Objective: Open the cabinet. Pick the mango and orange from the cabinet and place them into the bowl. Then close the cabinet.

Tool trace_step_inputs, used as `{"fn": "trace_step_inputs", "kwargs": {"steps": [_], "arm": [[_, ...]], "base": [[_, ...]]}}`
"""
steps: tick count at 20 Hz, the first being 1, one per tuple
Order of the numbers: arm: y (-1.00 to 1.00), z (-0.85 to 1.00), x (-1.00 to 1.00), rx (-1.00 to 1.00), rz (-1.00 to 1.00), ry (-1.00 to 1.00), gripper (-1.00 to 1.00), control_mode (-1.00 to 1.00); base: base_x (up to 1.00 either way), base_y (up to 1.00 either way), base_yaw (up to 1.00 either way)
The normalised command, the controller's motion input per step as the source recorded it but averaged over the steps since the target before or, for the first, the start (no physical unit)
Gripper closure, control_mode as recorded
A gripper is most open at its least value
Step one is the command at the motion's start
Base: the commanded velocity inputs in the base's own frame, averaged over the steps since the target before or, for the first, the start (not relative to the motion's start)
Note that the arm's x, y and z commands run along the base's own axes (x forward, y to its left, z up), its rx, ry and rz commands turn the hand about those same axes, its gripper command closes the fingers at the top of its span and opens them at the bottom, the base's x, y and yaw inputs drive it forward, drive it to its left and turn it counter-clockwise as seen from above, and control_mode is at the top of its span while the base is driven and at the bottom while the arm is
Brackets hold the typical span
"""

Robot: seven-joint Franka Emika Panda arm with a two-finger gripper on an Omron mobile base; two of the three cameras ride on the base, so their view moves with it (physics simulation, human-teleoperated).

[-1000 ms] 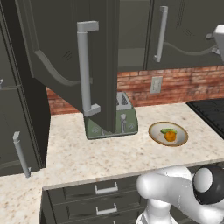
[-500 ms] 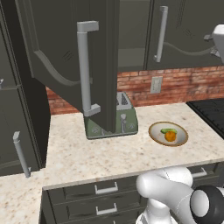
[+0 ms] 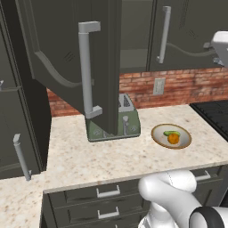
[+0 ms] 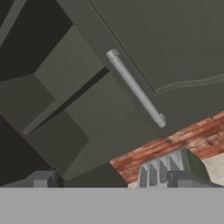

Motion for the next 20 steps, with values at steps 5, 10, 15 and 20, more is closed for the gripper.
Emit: {"fn": "trace_step_inputs", "kwargs": {"steps": [5,10,15,20], "arm": [[0.24,0.0,-0.57,-0.08,0.0,0.04,-1.0,-1.0],[0.27,0.0,-0.61,-0.09,0.0,0.01,-1.0,-1.0],[0.34,0.0,-0.61,-0.11,0.0,0.03,-1.0,-1.0],[0.34,0.0,-0.57,-0.13,0.0,0.07,-1.0,-1.0]], "base": [[0.0,0.0,0.0],[0.0,0.0,0.0],[0.0,0.0,0.0],[0.0,0.0,0.0]]}}
